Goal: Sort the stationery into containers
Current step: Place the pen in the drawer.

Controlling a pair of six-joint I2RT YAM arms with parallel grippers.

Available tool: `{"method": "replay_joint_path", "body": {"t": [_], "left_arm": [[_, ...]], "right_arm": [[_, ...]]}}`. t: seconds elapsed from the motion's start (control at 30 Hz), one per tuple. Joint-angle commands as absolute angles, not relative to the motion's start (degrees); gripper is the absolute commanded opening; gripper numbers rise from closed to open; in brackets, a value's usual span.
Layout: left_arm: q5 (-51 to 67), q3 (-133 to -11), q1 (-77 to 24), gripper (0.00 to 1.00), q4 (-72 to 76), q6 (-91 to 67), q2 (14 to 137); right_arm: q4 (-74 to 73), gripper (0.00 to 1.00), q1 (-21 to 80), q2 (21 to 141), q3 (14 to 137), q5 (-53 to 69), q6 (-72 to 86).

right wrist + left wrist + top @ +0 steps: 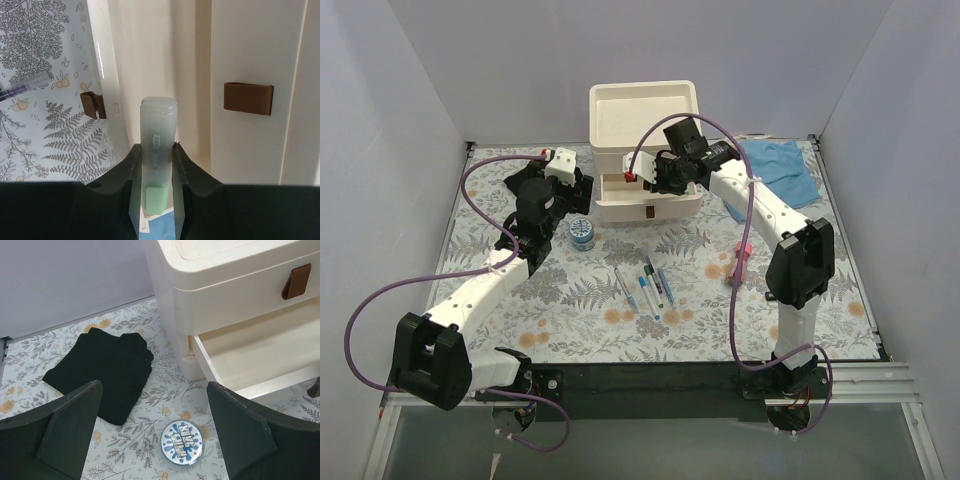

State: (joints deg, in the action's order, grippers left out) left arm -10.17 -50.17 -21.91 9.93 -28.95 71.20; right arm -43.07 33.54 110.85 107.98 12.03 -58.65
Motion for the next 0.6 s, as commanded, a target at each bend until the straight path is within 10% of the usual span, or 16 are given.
{"method": "replay_joint_path", "body": {"t": [0.0,0.2,0.57], "left_arm": [[-11.07,-50.63,-22.06,0.87,10.55,-29.00,69.17],[-10.72,-50.19,-21.97,0.87,10.90,-29.35,69.35],[-10.55,-49.75,-21.97,0.87,12.30,-30.15,69.08]], "right_arm": [[-38.94,0.09,34.19,110.74,109.25,10.64,-58.18],[-34.55,0.40,34.72,109.08,106.09,7.65,-56.61],[-34.71,0.46,33.75,98.63,97.49,7.73,-54.67]]}}
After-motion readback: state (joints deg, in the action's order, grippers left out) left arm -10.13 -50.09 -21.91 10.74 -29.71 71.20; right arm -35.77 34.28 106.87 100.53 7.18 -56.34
